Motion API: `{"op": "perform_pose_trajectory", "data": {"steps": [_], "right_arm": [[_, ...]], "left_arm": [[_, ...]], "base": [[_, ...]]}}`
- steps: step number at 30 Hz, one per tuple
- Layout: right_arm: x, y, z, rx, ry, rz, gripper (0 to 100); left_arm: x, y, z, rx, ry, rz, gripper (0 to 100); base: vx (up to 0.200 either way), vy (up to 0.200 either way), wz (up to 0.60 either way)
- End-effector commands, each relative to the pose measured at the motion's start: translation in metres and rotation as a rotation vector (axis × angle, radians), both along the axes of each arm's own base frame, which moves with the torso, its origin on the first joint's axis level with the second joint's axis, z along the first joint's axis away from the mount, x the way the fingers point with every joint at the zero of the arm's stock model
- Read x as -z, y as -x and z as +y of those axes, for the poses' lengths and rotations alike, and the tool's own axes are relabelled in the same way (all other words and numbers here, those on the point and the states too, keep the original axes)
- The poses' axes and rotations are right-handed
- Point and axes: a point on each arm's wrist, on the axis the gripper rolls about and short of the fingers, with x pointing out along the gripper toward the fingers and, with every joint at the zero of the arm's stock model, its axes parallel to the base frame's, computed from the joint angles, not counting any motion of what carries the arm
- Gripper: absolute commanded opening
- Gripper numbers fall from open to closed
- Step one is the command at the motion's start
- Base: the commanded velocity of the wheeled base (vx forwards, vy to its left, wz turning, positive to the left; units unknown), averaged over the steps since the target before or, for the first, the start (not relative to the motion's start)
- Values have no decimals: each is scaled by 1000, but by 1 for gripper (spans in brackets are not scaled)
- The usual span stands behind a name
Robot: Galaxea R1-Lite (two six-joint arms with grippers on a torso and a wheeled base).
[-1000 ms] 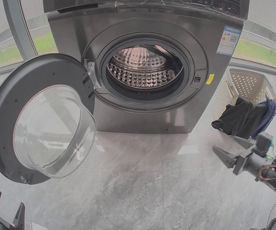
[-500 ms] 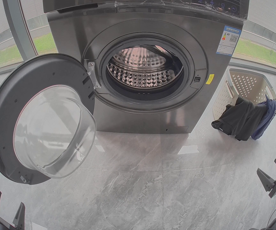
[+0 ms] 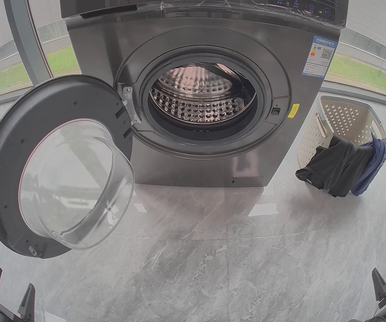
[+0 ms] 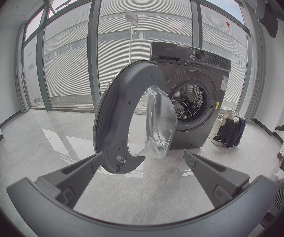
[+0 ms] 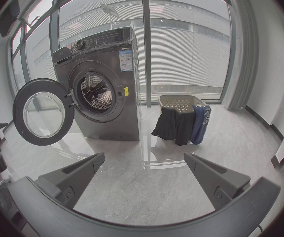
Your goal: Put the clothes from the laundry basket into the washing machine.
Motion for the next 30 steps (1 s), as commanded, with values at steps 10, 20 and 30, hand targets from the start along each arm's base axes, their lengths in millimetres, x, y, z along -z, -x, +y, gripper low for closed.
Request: {"op": "perform_pose_trajectory", "data": {"steps": [10, 20, 30], "right_arm": [[7, 8, 1, -5, 26, -82, 100], [7, 7, 1, -23, 30, -85, 100], [7, 7, 1, -23, 29, -85, 100]], "left_arm": [[4, -1, 0, 0, 1, 18, 100], [4, -1, 0, 0, 3, 18, 100], [4, -1, 0, 0, 3, 18, 100]], "base": [[0, -200, 0], [0, -200, 0], [0, -200, 0]]}}
